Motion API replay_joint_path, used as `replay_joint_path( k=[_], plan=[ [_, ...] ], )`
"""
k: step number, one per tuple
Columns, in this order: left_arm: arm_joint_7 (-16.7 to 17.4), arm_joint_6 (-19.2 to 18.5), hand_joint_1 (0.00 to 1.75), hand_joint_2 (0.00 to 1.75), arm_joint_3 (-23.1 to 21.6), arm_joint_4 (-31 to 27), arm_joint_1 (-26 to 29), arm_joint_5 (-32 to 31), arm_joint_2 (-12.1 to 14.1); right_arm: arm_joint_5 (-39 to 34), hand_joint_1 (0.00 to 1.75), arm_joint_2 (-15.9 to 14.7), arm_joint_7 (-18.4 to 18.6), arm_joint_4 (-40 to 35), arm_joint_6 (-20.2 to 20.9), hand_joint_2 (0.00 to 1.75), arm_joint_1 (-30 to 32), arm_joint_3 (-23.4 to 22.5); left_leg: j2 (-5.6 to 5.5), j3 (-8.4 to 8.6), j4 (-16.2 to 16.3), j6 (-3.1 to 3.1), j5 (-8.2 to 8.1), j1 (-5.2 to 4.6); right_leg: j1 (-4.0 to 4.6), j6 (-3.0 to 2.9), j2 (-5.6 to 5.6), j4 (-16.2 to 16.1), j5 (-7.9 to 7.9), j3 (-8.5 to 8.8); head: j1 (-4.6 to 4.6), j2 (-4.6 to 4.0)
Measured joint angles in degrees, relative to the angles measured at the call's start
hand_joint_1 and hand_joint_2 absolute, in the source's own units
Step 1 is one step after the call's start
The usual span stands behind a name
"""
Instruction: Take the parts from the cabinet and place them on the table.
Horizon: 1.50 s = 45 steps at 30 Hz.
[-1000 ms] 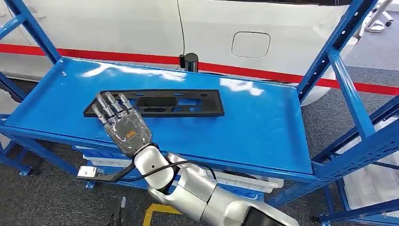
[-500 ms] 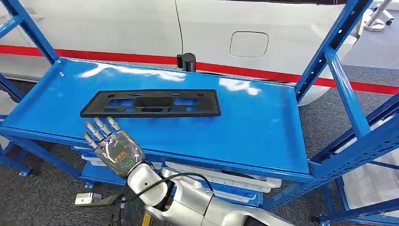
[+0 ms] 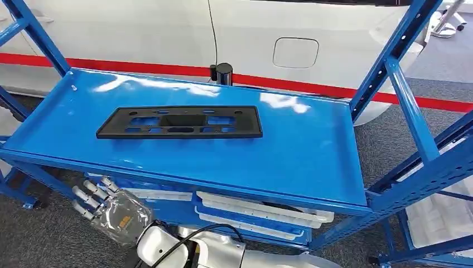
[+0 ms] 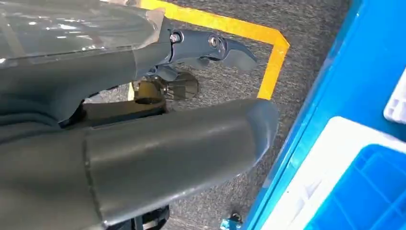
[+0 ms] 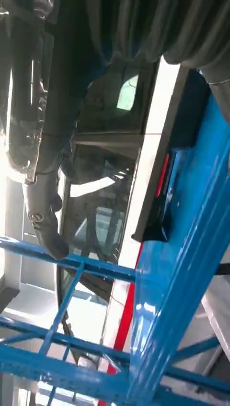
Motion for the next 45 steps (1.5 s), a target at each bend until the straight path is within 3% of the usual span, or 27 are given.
replay_joint_path(
  k=[4, 10, 15, 23, 27, 30, 40, 42, 43, 44, 45],
  plan=[
    [-0.8, 1.0, 0.00, 0.00, 0.7, 0.2, 0.6, 0.9, -0.5, -1.2, 0.00, -0.1, 1.0, 0.3, -2.6, 1.75, -0.2, 0.4, 0.00, 0.01, 0.0, 0.00, 0.00, -0.01, -0.01, 0.01, 0.00, 0.0, 0.01, 0.00, 0.00, 0.00],
    [-3.7, 0.7, 0.00, 0.00, 0.8, 0.5, 2.0, 0.6, -0.5, -1.5, 0.00, -0.6, 4.1, 5.3, -10.0, 1.75, -2.4, -3.7, -0.01, 0.02, 0.0, 0.01, 0.01, -0.03, -0.01, 0.01, 0.00, 0.0, 0.02, 0.01, 0.00, 0.00],
    [-5.1, 0.8, 0.00, 0.00, 0.9, 0.9, 3.0, 0.5, 0.0, 1.2, 0.00, -2.3, 7.0, 10.5, -14.1, 1.75, -4.4, -11.5, -0.02, 0.03, 0.0, 0.03, 0.03, -0.04, -0.01, 0.02, -0.01, 0.0, 0.02, 0.02, 0.00, 0.00],
    [-7.5, 1.6, 0.00, 0.00, 1.2, 1.2, 3.7, 0.3, 0.3, 7.4, 0.00, -7.9, 10.5, 12.3, -15.0, 1.75, -4.7, -26.7, -0.05, 0.00, 0.0, 0.04, 0.03, -0.07, -0.08, 0.04, -0.03, 0.0, 0.04, 0.01, 0.00, 0.00],
    [-7.3, 2.0, 0.00, 0.00, 1.3, 1.2, 3.5, -0.1, 0.5, 8.2, 0.00, -10.5, 10.7, 12.3, -14.8, 1.75, -4.1, -34.2, -0.06, -0.02, 0.0, 0.04, 0.03, -0.09, -0.10, 0.06, -0.03, 0.0, 0.05, 0.00, 0.00, 0.00],
    [-6.6, 1.9, 0.00, 0.00, 1.3, 1.2, 3.2, -0.3, 0.9, 8.6, 0.00, -11.8, 10.8, 12.3, -11.9, 1.75, -3.8, -38.5, -0.04, 0.00, 0.0, 0.04, 0.03, -0.10, -0.09, 0.06, -0.03, 0.0, 0.05, 0.00, 0.00, 0.00],
    [-6.5, 1.9, 0.00, 0.00, 1.3, 1.2, 2.6, -1.1, 1.7, 8.7, 0.00, -13.4, 11.1, 12.4, -3.3, 1.75, -3.3, -42.7, 0.02, 0.09, 0.0, 0.03, 0.02, -0.06, -0.05, 0.05, -0.02, 0.0, 0.04, 0.06, 0.00, 0.00],
    [-6.4, 1.9, 0.00, 0.00, 1.3, 1.2, 2.6, -1.2, 1.9, 8.7, 0.38, -13.3, 10.8, 12.4, -3.3, 1.75, -3.3, -43.0, 0.01, 0.09, 0.0, 0.03, 0.03, -0.06, -0.02, 0.05, -0.02, 0.0, 0.04, 0.07, 0.00, 0.00],
    [-6.4, 1.9, 0.00, 0.00, 1.3, 1.2, 2.6, -1.2, 1.9, 8.7, 1.20, -13.3, 10.5, 12.4, -3.3, 1.75, -3.3, -43.0, 0.02, 0.10, 0.0, 0.03, 0.03, -0.06, -0.02, 0.05, -0.02, 0.0, 0.04, 0.08, 0.00, 0.00],
    [-6.4, 1.9, 0.00, 0.00, 1.3, 1.2, 2.6, -1.2, 2.0, 8.7, 1.36, -13.2, 10.1, 12.5, -3.4, 1.75, -3.2, -43.1, 0.02, 0.10, 0.0, 0.04, 0.03, -0.06, -0.02, 0.05, -0.02, 0.0, 0.04, 0.09, 0.00, 0.00],
    [-6.4, 1.9, 0.00, 0.00, 1.3, 1.2, 2.6, -1.2, 2.1, 8.7, 1.40, -13.0, 9.8, 12.5, -3.7, 1.75, -3.1, -43.1, 0.01, 0.10, 0.0, 0.06, 0.04, -0.06, -0.03, 0.06, -0.02, 0.0, 0.05, 0.08, 0.00, 0.00]
  ],
)
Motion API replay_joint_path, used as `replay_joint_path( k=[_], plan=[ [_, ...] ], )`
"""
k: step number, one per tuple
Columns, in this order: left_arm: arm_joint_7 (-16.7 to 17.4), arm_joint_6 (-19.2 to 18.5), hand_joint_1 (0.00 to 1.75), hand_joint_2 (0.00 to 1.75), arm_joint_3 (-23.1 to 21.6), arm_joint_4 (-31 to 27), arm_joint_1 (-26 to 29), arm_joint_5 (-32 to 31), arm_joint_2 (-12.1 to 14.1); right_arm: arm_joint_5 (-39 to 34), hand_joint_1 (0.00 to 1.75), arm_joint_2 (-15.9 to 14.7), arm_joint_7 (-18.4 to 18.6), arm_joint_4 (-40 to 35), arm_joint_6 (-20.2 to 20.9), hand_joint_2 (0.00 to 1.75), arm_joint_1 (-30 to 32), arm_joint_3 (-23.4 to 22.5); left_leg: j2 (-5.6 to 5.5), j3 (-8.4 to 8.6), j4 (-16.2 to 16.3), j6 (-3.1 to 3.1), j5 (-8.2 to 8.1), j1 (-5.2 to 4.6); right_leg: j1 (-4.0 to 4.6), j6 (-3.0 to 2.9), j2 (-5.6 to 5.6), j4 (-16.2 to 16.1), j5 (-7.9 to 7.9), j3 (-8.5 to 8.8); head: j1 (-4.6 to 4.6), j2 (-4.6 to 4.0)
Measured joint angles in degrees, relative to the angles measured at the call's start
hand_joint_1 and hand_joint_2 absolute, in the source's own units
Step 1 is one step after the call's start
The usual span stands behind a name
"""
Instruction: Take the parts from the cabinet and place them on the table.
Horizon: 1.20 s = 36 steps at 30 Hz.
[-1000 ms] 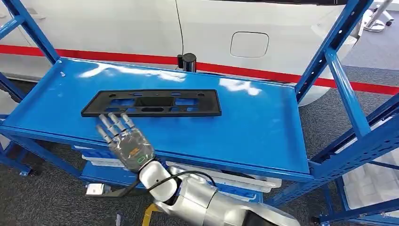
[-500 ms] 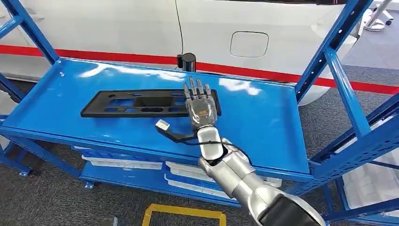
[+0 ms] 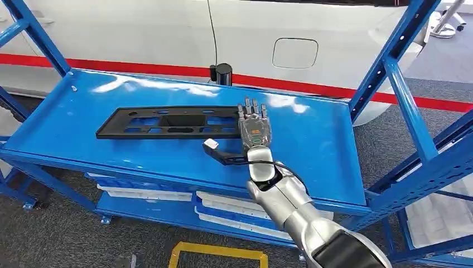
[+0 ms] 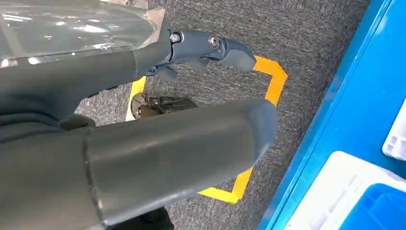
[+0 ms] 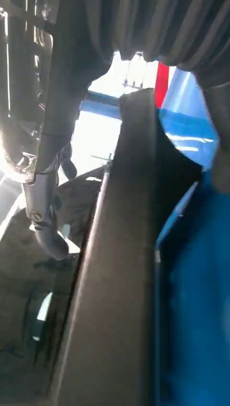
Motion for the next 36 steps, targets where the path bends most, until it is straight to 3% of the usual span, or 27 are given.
replay_joint_path(
  k=[3, 5, 20, 25, 26, 28, 29, 36],
  plan=[
    [0.0, 0.0, 0.00, 0.00, 0.0, 0.0, 0.0, 0.1, 0.2, 0.0, 1.59, 0.6, -0.9, 0.0, -0.7, 1.75, 0.5, 0.0, 0.00, -0.01, 0.0, 0.01, 0.01, 0.00, -0.01, 0.01, 0.00, 0.0, 0.01, 0.00, 0.00, 0.00],
    [0.0, 0.2, 0.00, 0.00, 0.0, 0.0, 0.0, 0.2, 0.2, 0.0, 1.62, 1.3, -1.4, 0.0, -1.2, 1.75, 0.7, 0.1, 0.00, -0.03, 0.0, 0.01, 0.01, -0.01, -0.01, 0.03, 0.00, 0.0, 0.03, 0.00, 0.00, 0.00],
    [-0.6, 1.1, 0.00, 0.00, 0.3, 0.0, 0.0, -0.2, 0.2, 0.0, 1.69, 4.7, -4.5, 0.0, -6.0, 1.75, 0.8, 1.9, -0.03, -0.08, 0.0, 0.01, 0.01, 0.00, 0.00, 0.02, -0.01, 0.0, 0.02, -0.06, 0.00, 0.00],
    [-2.5, 4.6, 0.00, 0.00, 0.7, -0.1, 0.0, -2.1, 0.2, -0.4, 1.75, 5.2, -8.3, -2.3, -9.6, 1.75, 2.3, -1.1, -0.02, -0.09, 0.0, 0.01, 0.01, 0.00, -0.01, 0.02, 0.00, 0.0, 0.02, -0.06, 0.00, 0.00],
    [-2.7, 5.4, 0.00, 1.75, 0.8, -0.1, -0.1, -2.5, 0.2, -0.7, 1.73, 5.2, -9.4, -3.3, -10.1, 1.75, 3.0, -2.1, -0.03, -0.09, 0.0, 0.01, 0.01, 0.00, -0.01, 0.02, -0.01, 0.0, 0.02, -0.06, 0.00, 0.00],
    [-2.8, 6.5, 0.00, 1.75, 0.8, -0.1, -0.1, -3.2, 0.2, -2.5, 1.73, 5.2, -12.6, -6.5, -11.7, 1.75, 4.6, -4.1, -0.06, -0.13, 0.0, 0.01, 0.01, 0.00, -0.02, 0.02, -0.03, 0.0, 0.01, -0.08, 0.00, 0.00],
    [-2.7, 6.9, 0.00, 0.00, 0.9, -0.1, -0.1, -3.4, 0.2, -3.6, 1.75, 5.2, -13.9, -8.2, -12.3, 1.75, 5.6, -5.1, -0.05, -0.15, 0.0, 0.01, 0.01, 0.00, -0.02, 0.02, -0.03, 0.0, 0.01, -0.11, 0.00, 0.00],
    [-2.6, 9.0, 0.00, 0.00, 0.9, -0.1, -0.1, -7.1, 0.2, -16.7, 1.73, 4.3, -25.4, -31.4, -13.0, 1.75, 16.5, -11.1, -0.08, -0.33, 0.0, 0.01, 0.01, -0.01, -0.04, 0.02, -0.07, 0.0, 0.01, -0.32, 0.00, 0.00]
  ],
)
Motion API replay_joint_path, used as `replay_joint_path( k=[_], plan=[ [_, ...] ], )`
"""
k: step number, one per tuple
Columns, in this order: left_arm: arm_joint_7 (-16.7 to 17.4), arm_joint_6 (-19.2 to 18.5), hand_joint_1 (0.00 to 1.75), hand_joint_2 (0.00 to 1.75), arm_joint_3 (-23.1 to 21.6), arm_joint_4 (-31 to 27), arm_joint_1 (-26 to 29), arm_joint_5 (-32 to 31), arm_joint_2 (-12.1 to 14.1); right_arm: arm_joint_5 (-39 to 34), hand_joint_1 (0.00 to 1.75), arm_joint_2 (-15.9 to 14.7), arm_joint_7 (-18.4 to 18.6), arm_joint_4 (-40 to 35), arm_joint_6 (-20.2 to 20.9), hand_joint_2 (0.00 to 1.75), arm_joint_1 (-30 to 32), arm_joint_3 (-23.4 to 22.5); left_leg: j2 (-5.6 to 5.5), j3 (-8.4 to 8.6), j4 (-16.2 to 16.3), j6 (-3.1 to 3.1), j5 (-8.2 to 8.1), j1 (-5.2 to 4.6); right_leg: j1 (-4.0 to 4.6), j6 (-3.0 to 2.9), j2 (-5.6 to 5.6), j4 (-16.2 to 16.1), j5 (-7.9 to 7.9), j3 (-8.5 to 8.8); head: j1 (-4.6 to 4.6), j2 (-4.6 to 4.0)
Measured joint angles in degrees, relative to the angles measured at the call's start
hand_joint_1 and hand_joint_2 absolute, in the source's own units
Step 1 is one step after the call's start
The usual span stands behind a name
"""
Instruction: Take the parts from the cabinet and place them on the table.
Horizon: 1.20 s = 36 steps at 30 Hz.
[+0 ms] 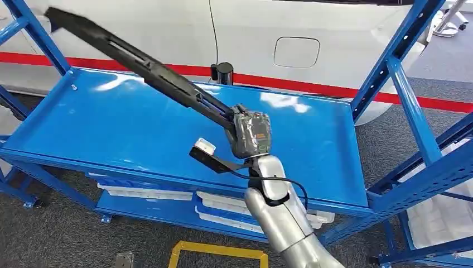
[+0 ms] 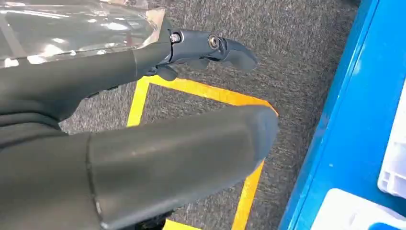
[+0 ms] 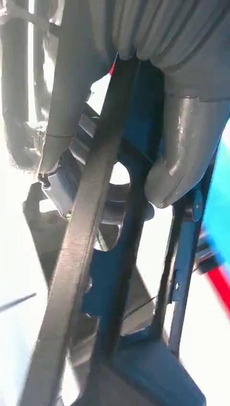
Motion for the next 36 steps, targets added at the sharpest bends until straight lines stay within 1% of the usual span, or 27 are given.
replay_joint_path(
  k=[2, 3, 4, 8, 11, 14, 16, 19, 21, 22, 25, 26, 27, 28, 29, 30, 31, 32, 33, 34, 35, 36],
  plan=[
    [0.0, 0.2, 0.00, 0.00, 0.0, 0.0, -0.1, -0.8, 0.0, -2.0, 1.75, -0.5, -1.9, -8.3, 0.1, 1.75, 3.9, -1.0, 0.00, -0.03, 0.0, 0.00, -0.01, -0.01, -0.02, 0.00, 0.00, 0.0, 0.00, -0.04, 0.00, 0.00],
    [0.0, 0.3, 0.00, 0.00, 0.0, 0.0, -0.1, -1.2, 0.0, -2.3, 1.71, -0.9, -2.6, -13.4, 0.1, 1.75, 5.7, -1.4, 0.00, -0.05, 0.0, 0.00, -0.01, -0.01, -0.02, 0.00, 0.00, 0.0, 0.00, -0.04, 0.00, 0.00],
    [0.0, 0.3, 0.00, 0.00, 0.0, 0.0, -0.1, -1.3, 0.0, -2.3, 1.71, -1.2, -3.0, -17.1, 0.1, 1.75, 7.3, -1.6, 0.00, -0.07, 0.0, 0.00, -0.01, -0.01, -0.02, 0.00, 0.00, 0.0, 0.00, -0.05, -0.02, 0.00],
    [-0.3, 0.3, 0.00, 0.00, 0.0, -0.4, -0.3, -2.9, -0.1, -2.6, 1.71, -2.8, -4.3, -30.0, -0.7, 1.75, 12.9, -2.9, 0.01, -0.07, 0.0, 0.01, -0.03, -0.02, -0.03, 0.00, 0.01, 0.0, -0.01, -0.08, 0.00, 0.00],
    [-0.3, 0.6, 0.00, 0.00, 0.0, -0.5, -0.7, -4.1, -0.1, -2.7, 1.71, -3.9, -5.1, -36.8, -1.8, 1.75, 16.0, -3.4, 0.02, -0.04, 0.0, 0.01, -0.03, -0.03, -0.03, 0.00, 0.01, 0.0, -0.01, -0.07, 0.00, 0.00],
    [-0.3, 0.9, 0.00, 0.00, 0.0, -0.9, -1.1, -4.2, -0.1, -4.0, 1.71, -5.5, -5.9, -42.0, -4.5, 1.75, 19.4, -4.2, 0.01, -0.01, 0.0, 0.01, -0.03, -0.02, -0.02, 0.00, 0.01, 0.0, -0.01, -0.03, 0.00, 0.00],
    [0.0, 0.2, 0.00, 0.00, 0.0, -0.9, -1.5, -4.3, -0.1, -5.5, 1.71, -6.1, -6.4, -44.3, -6.1, 1.75, 21.3, -4.5, 0.02, 0.00, 0.0, 0.01, -0.03, -0.02, -0.02, 0.01, 0.01, 0.0, -0.01, -0.03, 0.00, 0.00],
    [-0.4, -2.8, 0.00, 0.00, 0.1, -0.9, -1.8, -3.2, -0.2, -9.5, 1.71, -6.9, -8.0, -48.0, -8.8, 1.75, 24.8, -5.3, 0.00, 0.01, 0.0, 0.01, -0.03, -0.02, -0.02, 0.01, 0.00, 0.0, -0.01, -0.01, 0.00, 0.00],
    [-0.4, -4.6, 0.00, 0.00, 0.5, -0.9, -1.9, -2.1, -0.2, -11.6, 1.71, -7.2, -9.3, -50.1, -9.9, 1.75, 27.1, -5.8, 0.02, -0.01, 0.0, 0.02, -0.05, -0.04, -0.03, 0.01, 0.02, 0.0, -0.01, 0.01, 0.00, 0.00],
    [-0.2, -5.3, 0.00, 0.00, 0.9, -0.9, -1.9, -1.6, -0.2, -12.5, 1.71, -7.4, -9.8, -50.8, -10.2, 1.75, 28.0, -5.8, 0.00, -0.05, 0.2, 0.32, -0.29, -0.21, -0.35, 0.22, 0.03, -0.1, 0.08, 0.02, 0.00, 0.00],
    [1.2, -6.1, 0.00, 0.00, 2.1, -0.9, -2.1, -0.6, 0.0, -15.7, 1.71, -7.9, -11.5, -52.9, -10.4, 1.75, 31.2, -6.6, 0.00, -0.01, 0.2, 0.70, -0.47, -0.46, -0.60, 0.77, 0.02, -0.2, -0.03, 0.15, -0.04, 0.00],
    [1.6, -6.1, 0.00, 0.00, 2.5, -0.9, -2.1, -0.3, 0.0, -16.5, 1.71, -8.1, -11.9, -53.2, -10.3, 1.75, 32.0, -6.7, 0.00, 0.00, 0.2, 0.91, -0.53, -0.62, -0.73, 0.84, 0.02, -0.2, -0.03, 0.16, -0.02, 0.00],
    [2.2, -6.1, 0.00, 0.00, 3.0, -0.9, -2.1, 0.2, 0.2, -16.9, 1.71, -8.3, -12.3, -53.6, -9.7, 1.75, 32.6, -6.8, -0.01, 0.04, 0.2, 1.22, -0.24, -0.80, -0.88, 1.23, 0.02, -0.2, 0.27, 0.22, -0.04, 0.00],
    [2.6, -6.1, 0.00, 0.00, 3.3, -0.9, -2.2, 0.3, 0.2, -16.7, 1.71, -8.4, -12.3, -53.7, -9.1, 1.75, 33.0, -6.8, 0.01, 0.19, 0.0, 1.50, -0.06, -0.89, -0.96, 1.47, 0.04, -0.4, 0.42, 0.32, -0.04, 0.00],
    [3.1, -6.1, 0.00, 0.00, 3.7, -1.0, -2.2, 0.3, 0.2, -16.2, 1.71, -8.5, -12.3, -53.8, -8.5, 1.75, 33.4, -6.9, 0.24, 0.78, -1.4, 2.12, 0.68, -0.16, -0.90, 1.56, 0.02, 0.0, -0.13, 0.22, -0.02, 0.00],
    [3.3, -6.1, 0.00, 0.00, 4.1, -1.0, -2.3, 0.5, 0.2, -16.0, 1.71, -8.8, -12.3, -53.8, -8.0, 1.75, 33.9, -6.9, 0.36, 1.04, -1.9, 2.36, 0.89, -0.41, -0.78, 1.13, 0.00, 1.5, -1.55, -0.41, 0.02, 0.00],
    [3.5, -6.1, 0.00, 0.00, 4.4, -1.0, -2.5, 0.7, 0.2, -16.0, 1.71, -8.9, -12.3, -53.8, -7.6, 1.75, 34.1, -6.9, 0.38, 0.98, -1.9, 2.68, 1.10, -0.39, -0.76, 0.48, 0.03, 4.9, -3.74, -1.76, 0.20, 0.00],
    [3.7, -6.2, 0.00, 0.00, 4.6, -1.0, -2.5, 0.8, 0.2, -16.0, 1.71, -9.1, -12.3, -53.6, -7.0, 1.75, 34.1, -6.9, 0.40, 0.84, -1.9, 2.68, 1.12, -0.43, -0.73, 0.08, 0.03, 9.3, -5.95, -3.49, 0.20, 0.00],
    [3.9, -6.5, 0.00, 0.00, 4.9, -1.0, -2.5, 0.8, 0.2, -16.1, 1.71, -9.4, -12.3, -53.4, -6.9, 1.75, 34.3, -6.9, 0.41, 0.67, -1.9, 2.72, 1.19, -0.57, -0.73, -0.12, 0.01, 14.0, -8.03, -5.27, 0.20, 0.00],
    [4.0, -6.8, 0.00, 0.00, 5.1, -1.0, -2.4, 0.8, 0.2, -16.1, 1.71, -9.6, -12.2, -53.2, -6.6, 1.75, 34.6, -6.9, 0.40, 0.48, -1.9, 2.69, 1.35, -0.64, -0.74, 0.01, 0.01, 17.3, -9.18, -6.33, 0.17, 0.00],
    [4.1, -6.9, 0.00, 0.00, 5.3, -1.0, -2.4, 0.8, 0.2, -16.2, 1.71, -9.8, -12.1, -53.0, -6.3, 1.75, 34.8, -6.9, 0.38, 0.32, -1.8, 2.51, 1.52, -0.64, -0.77, 0.46, 0.00, 17.6, -9.02, -5.97, 0.20, 0.00],
    [4.2, -7.0, 0.00, 0.00, 5.5, -1.0, -2.3, 0.8, 0.2, -16.4, 1.71, -10.0, -11.8, -52.8, -5.7, 1.75, 34.8, -6.9, 0.34, 0.13, -1.8, 2.33, 1.68, -0.60, -0.83, 1.07, -0.02, 14.8, -7.94, -4.02, 0.20, 0.00]
  ],
)
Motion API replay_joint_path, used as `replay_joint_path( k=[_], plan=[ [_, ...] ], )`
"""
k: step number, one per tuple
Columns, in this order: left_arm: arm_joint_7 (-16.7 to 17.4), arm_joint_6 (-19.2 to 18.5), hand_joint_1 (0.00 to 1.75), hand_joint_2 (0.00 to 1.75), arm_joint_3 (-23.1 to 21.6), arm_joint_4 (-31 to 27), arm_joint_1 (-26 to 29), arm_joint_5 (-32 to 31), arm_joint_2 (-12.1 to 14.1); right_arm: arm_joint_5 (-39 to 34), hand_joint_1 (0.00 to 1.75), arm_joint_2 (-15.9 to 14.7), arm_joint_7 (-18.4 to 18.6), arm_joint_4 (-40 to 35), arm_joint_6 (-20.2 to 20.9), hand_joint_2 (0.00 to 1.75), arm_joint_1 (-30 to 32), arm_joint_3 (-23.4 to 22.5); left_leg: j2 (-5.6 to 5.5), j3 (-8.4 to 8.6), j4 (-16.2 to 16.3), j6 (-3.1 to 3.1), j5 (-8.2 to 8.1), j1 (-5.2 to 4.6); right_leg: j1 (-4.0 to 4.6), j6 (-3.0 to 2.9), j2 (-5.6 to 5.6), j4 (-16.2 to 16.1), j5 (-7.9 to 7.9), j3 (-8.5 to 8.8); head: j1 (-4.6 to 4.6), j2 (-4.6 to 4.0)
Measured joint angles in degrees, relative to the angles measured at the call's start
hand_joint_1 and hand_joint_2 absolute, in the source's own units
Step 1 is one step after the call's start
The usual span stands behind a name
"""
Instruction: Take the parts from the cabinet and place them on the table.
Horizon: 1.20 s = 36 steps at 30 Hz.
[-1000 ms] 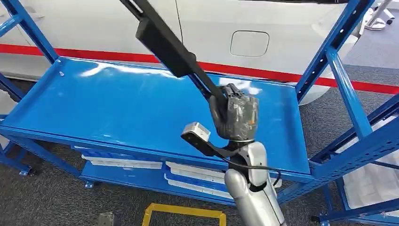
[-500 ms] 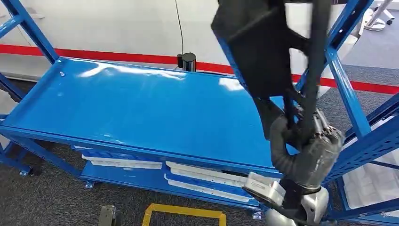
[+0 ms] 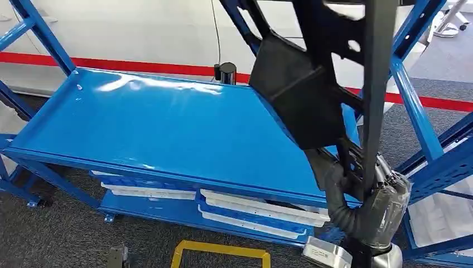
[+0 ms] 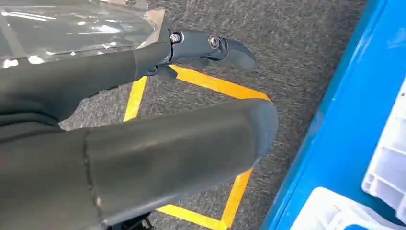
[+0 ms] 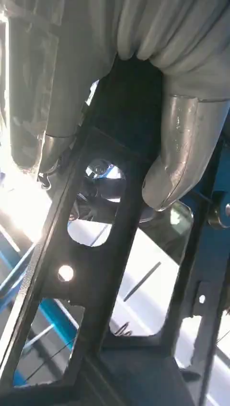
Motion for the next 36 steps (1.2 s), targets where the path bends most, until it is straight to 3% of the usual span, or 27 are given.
replay_joint_path(
  k=[2, 3, 4, 7, 8, 9, 10, 12, 13, 14, 15, 17, 18, 19, 22, 23, 25, 27, 28, 29, 30, 31, 32, 33, 34, 35, 36],
  plan=[
    [0.2, -0.2, 0.00, 0.00, 0.3, 0.0, 0.1, 0.0, 0.0, -0.3, 1.71, -0.4, 0.6, 0.3, 1.3, 1.75, 0.0, 0.0, -0.15, -0.31, 0.2, -0.51, 0.32, 0.14, -0.25, 1.13, -0.11, -10.6, 3.18, 6.37, 0.02, 0.00],
    [0.2, -0.2, 0.00, 0.00, 0.4, 0.0, 0.1, 0.0, 0.0, -0.3, 1.71, -0.7, 1.0, 0.5, 2.1, 1.75, -0.1, 0.1, -0.21, -0.53, 0.6, -0.87, 0.46, 0.01, -0.41, 1.00, -0.20, -16.0, 3.40, 9.39, 0.00, 0.00],
    [0.2, -0.3, 0.00, 0.00, 0.6, 0.0, 0.2, 0.0, 0.2, -0.3, 1.71, -0.8, 1.5, 0.7, 3.2, 1.75, -0.2, 0.3, -0.24, -0.80, 0.6, -1.23, 0.62, -0.13, 0.12, 0.47, 0.12, -14.6, 4.61, 9.38, -0.02, 0.00],
    [0.2, -0.5, 0.00, 0.00, 1.0, 0.0, 0.4, -0.2, 0.3, 0.4, 1.71, -1.2, 3.2, 1.8, 6.4, 1.75, -1.3, 0.7, -0.35, -0.87, 0.8, -2.19, 1.23, -0.05, 0.29, -0.55, 0.27, -14.9, 4.48, 8.23, -0.20, 0.00],
    [0.2, -0.5, 0.00, 0.00, 1.1, 0.0, 0.5, -0.5, 0.4, 1.0, 1.71, -1.2, 3.9, 2.5, 7.6, 1.75, -2.1, 0.8, -0.38, -1.10, 0.9, -2.44, 1.34, 0.17, -0.35, -1.28, 0.24, -15.1, 4.98, 7.91, -0.15, 0.00],
    [0.2, -0.7, 0.00, 0.00, 1.1, 0.0, 0.6, -0.6, 0.5, 1.6, 1.71, -1.2, 4.5, 3.2, 8.7, 1.75, -3.1, 0.9, -0.33, -1.57, 1.8, -2.84, -0.27, 0.41, -0.32, -1.82, 0.11, -15.1, 5.34, 7.90, -0.20, 0.00],
    [0.2, -0.9, 0.00, 0.00, 1.2, 0.0, 0.7, -0.8, 0.5, 2.8, 1.71, -1.1, 5.7, 4.2, 9.9, 1.75, -4.1, 1.2, -0.23, -2.62, 4.7, -3.25, -3.46, 0.49, -0.31, -2.47, 0.06, -15.1, 5.77, 7.65, -0.22, 0.00],
    [0.2, -1.0, 0.00, 0.00, 1.2, 0.0, 0.7, -1.2, 0.5, 5.7, 1.71, -1.1, 7.7, 7.2, 11.5, 1.75, -6.4, 1.5, -0.19, -6.06, 14.5, -3.98, -9.45, 0.69, -0.16, -2.74, -0.09, -15.0, 6.70, 6.48, -0.24, 0.00],
    [0.2, -1.0, 0.00, 0.00, 1.2, 0.0, 0.7, -1.3, 0.5, 6.7, 1.71, -1.1, 8.7, 8.5, 12.2, 1.75, -7.4, 1.5, -0.17, -7.05, 18.0, -4.14, -10.76, 0.76, -0.05, -2.66, -0.14, -15.0, 7.00, 5.98, -0.24, 0.00],
    [0.2, -1.2, 0.00, 0.00, 1.2, 0.0, 0.8, -1.5, 0.5, 7.4, 1.71, -1.1, 9.5, 9.8, 12.9, 1.75, -8.7, 1.5, -0.14, -6.88, 19.0, -4.18, -10.78, 0.84, 0.01, -2.57, -0.20, -15.0, 7.33, 5.57, -0.26, 0.00],
    [0.2, -1.4, 0.00, 0.00, 1.2, 0.0, 0.8, -1.8, 0.5, 8.2, 1.71, -1.1, 10.3, 11.2, 13.3, 1.75, -9.7, 1.6, -0.13, -5.48, 17.6, -4.03, -9.76, 0.90, 0.06, -2.50, -0.21, -15.0, 7.61, 5.24, -0.24, 0.00],
    [0.3, -1.6, 0.00, 0.00, 1.2, -0.1, 0.8, -2.1, 0.6, 9.7, 1.71, -1.2, 11.9, 13.7, 13.8, 1.75, -11.6, 1.5, -0.12, 1.29, 7.7, -3.39, -5.82, 0.90, 0.16, -2.02, -0.23, -15.0, 7.98, 4.85, -0.26, 0.00],
    [0.4, -1.9, 0.00, 0.00, 1.2, -0.3, 0.8, -2.4, 0.7, 10.1, 1.71, -1.2, 12.6, 14.7, 14.0, 1.75, -12.6, 1.5, -0.21, 4.94, 2.3, -2.80, -4.75, 0.83, 0.18, -1.99, -0.24, -15.0, 8.19, 4.85, -0.26, 0.00],
    [0.7, -2.1, 0.00, 0.00, 1.2, -0.4, 0.6, -2.7, 0.8, 10.4, 1.71, -1.3, 13.2, 15.4, 14.0, 1.75, -13.3, 1.4, -0.14, 6.42, -0.1, -2.63, -5.61, 0.54, 0.63, -1.64, -0.34, -14.9, 8.41, 4.55, -0.24, 0.00],
    [1.3, -2.3, 0.00, 0.00, 1.2, -0.4, 0.6, -3.1, 1.0, 10.6, 1.71, -1.7, 14.1, 17.0, 14.1, 1.75, -14.4, 1.4, -0.20, 5.67, 0.2, -2.08, -4.80, -0.15, 0.20, -0.41, -0.56, -15.1, 9.22, 4.41, -0.22, 0.00],
    [1.5, -2.6, 0.00, 0.00, 1.2, -0.4, 0.6, -3.4, 1.1, 10.6, 1.71, -2.0, 14.3, 17.1, 14.1, 1.75, -14.3, 1.2, -0.07, 5.57, -0.5, -1.30, -4.08, -0.11, 0.45, 0.14, -0.56, -15.3, 9.55, 4.32, -0.22, 0.00],
    [1.7, -3.2, 0.00, 0.00, 1.2, -0.4, 0.4, -3.9, 1.1, 10.6, 1.71, -3.0, 14.5, 17.4, 13.8, 1.75, -14.2, 0.9, 0.33, 4.96, -1.2, -0.36, -2.95, 0.31, 0.42, -0.46, -0.50, -12.3, 6.31, 2.51, -0.09, 0.00],
    [1.8, -3.5, 0.00, 0.00, 1.2, -0.4, 0.3, -4.2, 1.1, 10.5, 1.71, -3.9, 14.9, 17.4, 13.4, 1.75, -13.2, 0.2, 0.36, 3.83, -1.1, 0.10, -2.26, 0.13, 0.39, -1.03, -0.46, -3.3, 1.37, -0.64, -0.06, 0.00],
    [1.8, -3.8, 0.00, 0.00, 1.2, -0.4, 0.4, -4.2, 1.0, 10.6, 1.71, -4.4, 14.9, 17.4, 13.3, 1.75, -12.5, -0.1, 0.37, 3.15, -1.0, 0.18, -1.82, 0.00, 0.39, -0.93, -0.46, 1.4, -0.53, -2.15, -0.09, 0.00],
    [1.8, -3.9, 0.00, 0.00, 1.2, -0.4, 0.4, -4.2, 1.0, 10.5, 1.71, -4.7, 15.0, 17.4, 13.2, 1.75, -11.9, -0.2, 0.35, 2.54, -0.9, 0.20, -1.42, -0.09, 0.39, -0.48, -0.46, 3.3, -0.88, -2.37, -0.09, 0.00],
    [1.8, -3.9, 0.00, 0.00, 1.2, -0.4, 0.4, -4.3, 1.0, 10.5, 1.71, -5.1, 15.1, 17.4, 13.1, 1.75, -11.4, -0.5, 0.35, 1.96, -0.7, 0.14, -1.11, -0.11, 0.38, 0.06, -0.47, 2.4, -0.20, -1.20, -0.07, 0.00],
    [1.9, -3.9, 0.00, 0.00, 1.2, -0.4, 0.4, -4.3, 1.0, 10.5, 1.71, -5.4, 15.1, 17.3, 12.8, 1.75, -10.9, -0.8, 0.34, 1.40, -0.4, 0.02, -0.85, -0.11, 0.39, 0.74, -0.47, -1.0, 1.37, 1.11, -0.09, 0.00],
    [1.9, -3.9, 0.00, 0.00, 1.2, -0.4, 0.4, -4.4, 0.9, 10.4, 1.71, -5.6, 15.1, 17.1, 12.4, 1.75, -10.5, -1.2, 0.34, 0.82, 0.0, -0.13, -0.70, -0.09, 0.37, 1.31, -0.48, -6.4, 3.23, 4.55, -0.09, 0.00],
    [1.9, -3.9, 0.00, 0.00, 1.2, -0.4, 0.3, -4.5, 0.8, 10.1, 1.71, -5.8, 15.1, 16.7, 12.1, 1.75, -10.1, -1.4, 0.32, 0.34, 0.5, -0.30, -0.56, -0.10, 0.35, 1.50, -0.51, -11.9, 4.36, 8.01, -0.09, 0.00],
    [1.9, -3.9, 0.00, 0.00, 1.2, -0.5, 0.3, -4.6, 0.8, 9.9, 1.71, -6.0, 15.0, 16.3, 11.7, 1.75, -9.6, -1.6, 0.30, -0.31, 1.1, -0.57, -0.43, -0.40, 0.51, 0.71, -0.50, -16.0, 3.08, 10.37, -0.09, 0.00],
    [1.8, -3.9, 0.00, 0.00, 1.2, -0.6, 0.3, -4.6, 0.8, 9.5, 1.71, -6.0, 15.0, 15.7, 11.2, 1.75, -8.7, -1.8, 0.30, -0.48, 1.2, -0.95, -0.08, -0.41, 0.90, 0.09, -0.37, -15.3, 3.82, 10.11, -0.24, 0.00],
    [1.7, -3.9, 0.00, 0.00, 1.3, -0.7, 0.4, -4.6, 0.8, 9.2, 1.71, -6.0, 14.9, 15.3, 10.9, 1.75, -8.0, -2.1, 0.23, -0.56, 1.4, -1.27, 0.22, -0.42, 0.89, -0.08, -0.36, -15.4, 3.86, 9.24, -0.11, 0.00]
  ],
)
